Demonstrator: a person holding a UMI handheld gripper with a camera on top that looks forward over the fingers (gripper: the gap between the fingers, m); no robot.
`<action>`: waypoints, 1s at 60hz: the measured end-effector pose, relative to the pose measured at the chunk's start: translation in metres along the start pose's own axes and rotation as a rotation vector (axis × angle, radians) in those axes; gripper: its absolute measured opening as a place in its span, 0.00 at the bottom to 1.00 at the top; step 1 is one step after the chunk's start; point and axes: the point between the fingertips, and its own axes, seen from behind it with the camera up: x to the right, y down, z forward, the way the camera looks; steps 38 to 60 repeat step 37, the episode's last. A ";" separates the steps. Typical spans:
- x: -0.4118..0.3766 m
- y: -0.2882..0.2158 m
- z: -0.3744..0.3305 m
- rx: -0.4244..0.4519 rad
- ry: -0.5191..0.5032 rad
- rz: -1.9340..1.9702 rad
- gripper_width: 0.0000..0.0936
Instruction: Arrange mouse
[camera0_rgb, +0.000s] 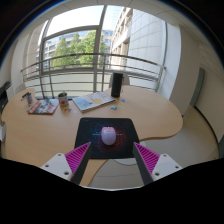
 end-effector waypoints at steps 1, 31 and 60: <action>0.000 0.000 -0.007 0.003 0.002 -0.002 0.90; -0.020 0.007 -0.099 0.048 0.003 -0.035 0.90; -0.023 0.007 -0.101 0.052 0.000 -0.040 0.90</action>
